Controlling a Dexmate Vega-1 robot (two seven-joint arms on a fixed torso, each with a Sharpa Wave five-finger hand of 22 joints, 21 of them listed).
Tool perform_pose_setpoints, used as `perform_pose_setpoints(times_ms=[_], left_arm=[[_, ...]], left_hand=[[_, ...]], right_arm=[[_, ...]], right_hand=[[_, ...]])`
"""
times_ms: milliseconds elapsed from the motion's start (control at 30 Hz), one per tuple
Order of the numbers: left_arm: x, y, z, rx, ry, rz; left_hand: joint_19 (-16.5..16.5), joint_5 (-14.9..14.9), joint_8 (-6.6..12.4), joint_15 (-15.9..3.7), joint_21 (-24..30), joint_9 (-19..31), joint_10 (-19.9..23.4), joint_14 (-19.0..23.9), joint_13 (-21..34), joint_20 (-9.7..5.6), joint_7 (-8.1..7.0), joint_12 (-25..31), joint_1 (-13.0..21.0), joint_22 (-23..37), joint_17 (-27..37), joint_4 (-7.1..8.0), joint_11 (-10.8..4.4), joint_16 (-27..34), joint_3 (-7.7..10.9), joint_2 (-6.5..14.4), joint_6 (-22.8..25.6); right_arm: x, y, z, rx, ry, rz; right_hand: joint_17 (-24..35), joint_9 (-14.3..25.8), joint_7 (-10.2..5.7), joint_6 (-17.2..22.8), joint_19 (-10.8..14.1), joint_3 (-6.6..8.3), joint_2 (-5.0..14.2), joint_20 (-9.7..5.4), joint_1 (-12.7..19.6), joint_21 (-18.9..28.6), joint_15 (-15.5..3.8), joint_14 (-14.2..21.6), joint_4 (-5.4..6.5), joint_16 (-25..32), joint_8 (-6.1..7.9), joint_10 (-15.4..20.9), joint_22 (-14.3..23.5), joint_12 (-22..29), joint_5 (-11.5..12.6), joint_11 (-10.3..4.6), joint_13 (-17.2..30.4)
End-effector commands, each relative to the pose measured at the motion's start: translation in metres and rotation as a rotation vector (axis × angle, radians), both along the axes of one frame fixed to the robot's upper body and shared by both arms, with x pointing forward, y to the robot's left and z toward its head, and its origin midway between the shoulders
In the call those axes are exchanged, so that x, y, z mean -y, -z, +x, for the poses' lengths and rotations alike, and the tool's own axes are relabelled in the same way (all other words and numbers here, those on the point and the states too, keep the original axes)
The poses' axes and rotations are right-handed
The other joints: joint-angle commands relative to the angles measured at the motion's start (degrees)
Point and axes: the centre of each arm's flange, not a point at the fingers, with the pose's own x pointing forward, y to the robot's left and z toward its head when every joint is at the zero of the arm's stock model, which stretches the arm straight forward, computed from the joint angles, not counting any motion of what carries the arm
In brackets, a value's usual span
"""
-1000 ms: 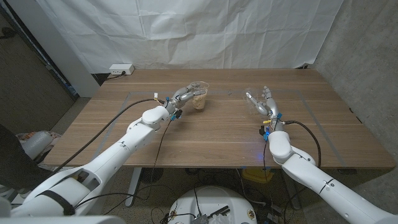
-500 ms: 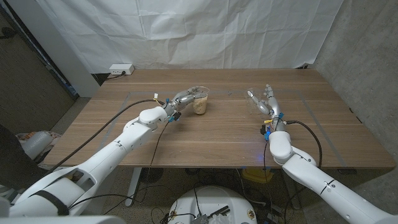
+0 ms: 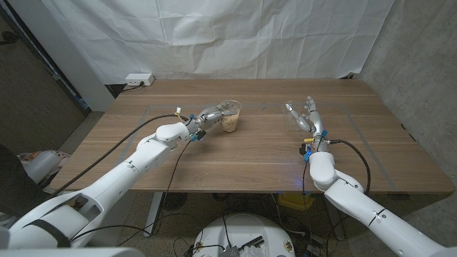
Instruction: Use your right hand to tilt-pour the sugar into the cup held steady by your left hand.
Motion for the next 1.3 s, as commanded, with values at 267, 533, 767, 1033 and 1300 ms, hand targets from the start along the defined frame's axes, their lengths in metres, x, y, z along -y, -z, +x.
perform_pose_setpoints(times_ms=[267, 533, 767, 1033, 1300], left_arm=[[-0.029, 0.029, -0.047, -0.031, -0.01, -0.052], [-0.058, 0.042, -0.072, 0.027, -0.093, -0.13], [-0.08, 0.042, -0.084, 0.137, -0.159, -0.19], [-0.088, 0.043, -0.088, 0.162, -0.15, -0.219], [-0.093, 0.049, -0.089, 0.153, -0.154, -0.208]], left_hand=[[-13.55, 2.43, 0.31, 4.34, -1.14, 0.02, -19.13, -17.22, -0.89, 1.28, -1.39, 0.16, -4.0, 0.57, 0.87, 1.65, 4.73, 0.05, -2.98, -0.83, -24.66], [-15.72, 3.03, 0.61, 4.59, -1.08, 0.04, -21.8, -19.68, -0.99, 1.33, -2.03, 0.35, -4.97, 0.75, 1.12, 2.27, 4.61, 0.25, -3.69, -0.62, -26.68], [-14.31, 3.42, 1.8, 4.11, 0.29, -0.03, -18.24, -17.16, -1.17, 1.25, -2.84, 2.46, -5.89, 0.99, 1.26, 2.86, 3.29, 1.79, -4.36, -0.29, -24.29], [-11.92, 3.48, 3.43, 3.3, 1.49, -0.16, -15.19, -14.88, -1.51, 1.28, -3.46, 3.76, -6.17, 1.02, 1.06, 2.98, 2.42, 2.36, -4.73, 0.13, -18.76], [-12.32, 3.44, 2.95, 3.19, 1.35, -0.19, -15.17, -14.85, -1.6, 1.28, -3.28, 3.75, -6.38, 1.0, 1.05, 3.14, 2.55, 2.27, -4.78, 0.45, -19.3]], right_arm=[[-0.003, 0.003, -0.018, 0.015, 0.013, 0.004], [-0.007, 0.003, -0.027, 0.021, 0.009, 0.007], [-0.006, -0.001, -0.028, 0.036, -0.007, 0.015], [-0.008, -0.015, -0.037, 0.063, 0.025, 0.013], [-0.022, -0.021, -0.034, 0.077, 0.02, -0.026]], right_hand=[[-0.14, 0.13, -0.05, -0.73, -0.61, -0.35, -0.42, 1.61, -1.64, -0.32, 1.0, -0.15, 0.84, 0.35, -0.12, -0.23, 0.04, 0.02, -0.25, 0.57, 0.01], [-0.22, 0.12, -0.11, -0.64, -0.58, -0.39, -0.57, 1.7, -2.15, -0.27, 1.08, -0.07, 1.09, 0.41, -0.06, -0.18, 0.06, 0.05, -0.3, 0.65, -0.02], [-0.27, 0.04, -0.05, 2.54, 1.01, 0.12, 0.88, 0.3, -4.18, 0.32, 0.88, 1.72, 2.3, 1.31, 1.0, 2.93, 0.05, 1.1, -0.11, 1.43, -0.2], [-0.61, -0.08, -0.31, 5.33, 2.34, 0.32, 1.25, -1.42, -4.81, 0.71, 0.48, 3.66, 2.52, 1.95, 1.72, 5.55, 0.04, 1.81, 0.09, 1.31, -0.38], [-0.69, -0.12, -0.52, 5.53, 2.55, 0.42, 1.56, -1.76, -5.12, 0.74, 0.49, 3.85, 2.65, 1.99, 1.64, 5.61, 0.05, 1.7, 0.18, 1.3, -0.44]])
